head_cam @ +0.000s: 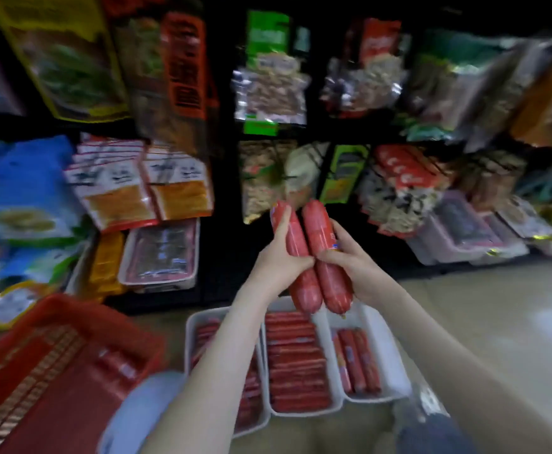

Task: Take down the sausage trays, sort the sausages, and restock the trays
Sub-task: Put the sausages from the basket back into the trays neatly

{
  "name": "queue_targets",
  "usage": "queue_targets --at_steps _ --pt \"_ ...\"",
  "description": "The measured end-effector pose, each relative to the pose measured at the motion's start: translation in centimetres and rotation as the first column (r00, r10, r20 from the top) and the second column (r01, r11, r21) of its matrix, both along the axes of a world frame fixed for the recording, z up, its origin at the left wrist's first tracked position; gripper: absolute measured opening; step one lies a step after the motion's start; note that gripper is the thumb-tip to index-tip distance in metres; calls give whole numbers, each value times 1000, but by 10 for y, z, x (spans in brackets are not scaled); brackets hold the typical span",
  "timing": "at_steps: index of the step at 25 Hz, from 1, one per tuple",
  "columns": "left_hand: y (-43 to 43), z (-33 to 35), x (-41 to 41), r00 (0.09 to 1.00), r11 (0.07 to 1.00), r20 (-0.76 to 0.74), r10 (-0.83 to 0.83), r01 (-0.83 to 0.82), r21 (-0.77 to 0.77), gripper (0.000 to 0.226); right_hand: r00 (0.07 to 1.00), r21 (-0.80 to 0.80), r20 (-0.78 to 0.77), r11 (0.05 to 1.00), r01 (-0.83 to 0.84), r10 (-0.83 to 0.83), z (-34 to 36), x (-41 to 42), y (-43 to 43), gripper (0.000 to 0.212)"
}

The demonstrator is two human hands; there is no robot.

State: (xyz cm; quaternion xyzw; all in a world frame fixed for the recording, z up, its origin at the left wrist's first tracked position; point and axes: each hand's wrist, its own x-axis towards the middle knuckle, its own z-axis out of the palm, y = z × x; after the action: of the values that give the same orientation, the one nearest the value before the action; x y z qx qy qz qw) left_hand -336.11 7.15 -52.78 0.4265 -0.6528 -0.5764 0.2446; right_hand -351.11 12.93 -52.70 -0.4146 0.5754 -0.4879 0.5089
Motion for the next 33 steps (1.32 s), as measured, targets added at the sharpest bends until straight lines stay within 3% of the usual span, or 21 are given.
queue_targets --at_steps 2,5,7,10,13,17,21,24,26,27,29,30,31,33 --pt "22 -36 -55 995 993 57 -84 79 91 101 988 120 -97 984 129 -118 -32 -53 33 74" --pt "46 -109 -108 975 964 153 -160 120 239 102 902 290 -378 899 327 -207 -110 -117 72 85" --pt "57 -162 -135 944 956 281 -176 95 279 100 836 401 -534 833 381 -125 -175 -155 90 97" --pt "67 -223 -160 887 956 421 -187 66 285 91 737 530 -671 749 397 84 -261 -189 107 89" --pt "72 -285 -185 834 962 520 -186 47 269 91 641 552 -728 761 341 241 -333 -205 114 82" --pt "82 -349 -212 712 974 665 -226 141 180 95 547 526 -789 766 369 278 -403 -205 114 71" --pt "88 -372 -235 510 945 826 -240 316 80 89 638 534 -752 720 443 165 -433 -194 112 70" --pt "86 -376 -248 360 904 891 -278 412 116 89 566 584 -774 664 467 284 -438 -192 113 70" --pt "89 -383 -252 345 902 889 -300 406 146 92 568 553 -786 687 472 243 -433 -187 115 69" --pt "91 -386 -253 382 911 863 -331 366 188 91 592 492 -790 740 458 159 -433 -185 116 66" --pt "94 -388 -251 463 901 782 -417 326 288 84 747 388 -665 854 347 -2 -430 -177 113 60" --pt "94 -389 -246 453 883 774 -443 370 290 79 831 382 -556 885 266 -9 -428 -172 110 61" --pt "92 -389 -239 433 873 797 -421 431 228 74 877 411 -480 891 193 31 -428 -165 107 64" --pt "85 -389 -219 385 812 890 -244 583 -30 64 853 489 -505 858 157 132 -425 -151 100 71"
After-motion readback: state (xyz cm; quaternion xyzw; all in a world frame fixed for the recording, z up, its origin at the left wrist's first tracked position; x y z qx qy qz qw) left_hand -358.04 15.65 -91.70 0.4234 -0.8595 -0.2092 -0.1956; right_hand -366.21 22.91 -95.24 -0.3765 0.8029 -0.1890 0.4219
